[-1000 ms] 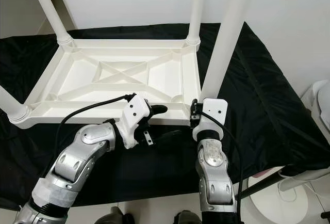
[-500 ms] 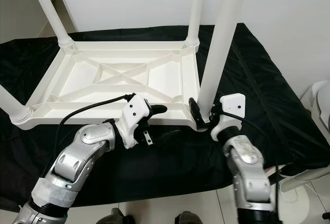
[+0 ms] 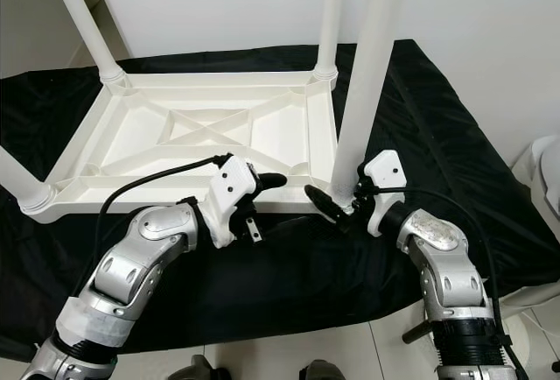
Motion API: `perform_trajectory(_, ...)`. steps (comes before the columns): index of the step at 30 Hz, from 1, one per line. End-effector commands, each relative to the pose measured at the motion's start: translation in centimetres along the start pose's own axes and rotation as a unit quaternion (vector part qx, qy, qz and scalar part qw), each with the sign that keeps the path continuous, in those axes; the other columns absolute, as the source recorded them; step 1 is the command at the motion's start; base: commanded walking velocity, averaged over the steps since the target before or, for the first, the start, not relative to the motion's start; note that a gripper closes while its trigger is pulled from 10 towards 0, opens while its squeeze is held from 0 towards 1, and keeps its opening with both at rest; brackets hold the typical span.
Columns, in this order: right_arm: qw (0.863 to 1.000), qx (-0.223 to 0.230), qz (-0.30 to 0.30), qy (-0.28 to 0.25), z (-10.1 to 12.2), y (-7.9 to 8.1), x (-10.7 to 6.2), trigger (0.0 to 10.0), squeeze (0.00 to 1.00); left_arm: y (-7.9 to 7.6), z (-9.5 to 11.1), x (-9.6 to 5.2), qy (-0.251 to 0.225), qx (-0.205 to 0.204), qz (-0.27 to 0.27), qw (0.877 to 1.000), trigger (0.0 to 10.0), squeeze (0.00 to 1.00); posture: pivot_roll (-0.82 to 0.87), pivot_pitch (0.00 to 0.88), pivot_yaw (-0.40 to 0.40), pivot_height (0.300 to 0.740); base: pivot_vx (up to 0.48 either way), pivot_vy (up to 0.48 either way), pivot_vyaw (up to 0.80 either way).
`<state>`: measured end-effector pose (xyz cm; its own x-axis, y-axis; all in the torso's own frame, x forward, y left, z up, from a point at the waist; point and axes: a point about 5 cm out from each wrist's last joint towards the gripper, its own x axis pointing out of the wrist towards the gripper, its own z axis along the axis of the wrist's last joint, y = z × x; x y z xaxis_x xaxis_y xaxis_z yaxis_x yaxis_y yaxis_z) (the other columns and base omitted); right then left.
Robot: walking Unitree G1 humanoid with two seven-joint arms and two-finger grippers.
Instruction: Building children table
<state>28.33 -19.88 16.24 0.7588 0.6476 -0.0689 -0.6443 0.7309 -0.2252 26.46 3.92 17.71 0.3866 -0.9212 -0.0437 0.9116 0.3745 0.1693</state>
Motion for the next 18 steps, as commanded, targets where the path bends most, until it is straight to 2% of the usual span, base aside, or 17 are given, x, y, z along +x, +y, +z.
perform_trajectory(1, 1.000, -0.006, 0.009, 0.011, -0.52, 0.16, 0.11, 0.0, 0.00, 0.52, -0.31, -0.17, 0.007, -0.002, 0.026, 1.000, 10.0, 0.00, -0.16, 0.058, 0.076, 0.740, 0.000, 0.000, 0.00)
perform_trajectory(6, 1.000, 0.019, 0.002, 0.007, -1.22, -0.06, -0.22, 0.0, 0.00, 1.04, -0.20, -0.31, 0.011, 0.008, 0.025, 1.000, 10.0, 0.00, -0.16, 0.074, 0.080, 0.740, 0.000, 0.000, 0.00)
perform_trajectory(10, 1.000, 0.022, -0.003, 0.003, -1.25, -0.07, -0.24, 0.0, 0.00, 1.11, -0.21, -0.37, 0.012, 0.008, 0.024, 1.000, 10.0, 0.00, -0.16, 0.074, 0.080, 0.740, 0.000, 0.000, 0.00)
perform_trajectory(11, 0.997, 0.031, -0.060, -0.022, -0.91, -0.03, -0.05, 10.0, 0.00, 1.02, -0.35, -0.48, 0.016, 0.010, 0.020, 1.000, 10.0, 0.00, -0.17, 0.078, 0.081, 0.740, 0.000, 0.000, 0.00)
perform_trajectory(13, 0.997, 0.031, -0.060, -0.022, -0.91, -0.03, -0.05, 10.0, 0.00, 1.02, -0.35, -0.48, 0.016, 0.010, 0.020, 1.000, 10.0, 0.00, -0.17, 0.078, 0.081, 0.740, 0.000, 0.000, 0.00)
perform_trajectory(14, 0.988, 0.041, -0.142, -0.038, -0.88, 0.02, 0.25, 10.0, 0.00, 0.92, -0.50, -0.49, 0.018, 0.009, 0.021, 1.000, 10.0, 0.00, -0.16, 0.084, 0.086, 0.740, 0.000, 0.000, 0.00)
perform_trajectory(18, 0.981, 0.053, -0.183, -0.037, -1.16, 0.31, 0.48, 10.0, 0.00, 0.88, -0.53, -0.44, 0.018, 0.008, 0.023, 1.000, 10.0, 0.00, -0.16, 0.087, 0.087, 0.740, 0.000, 0.000, 0.00)
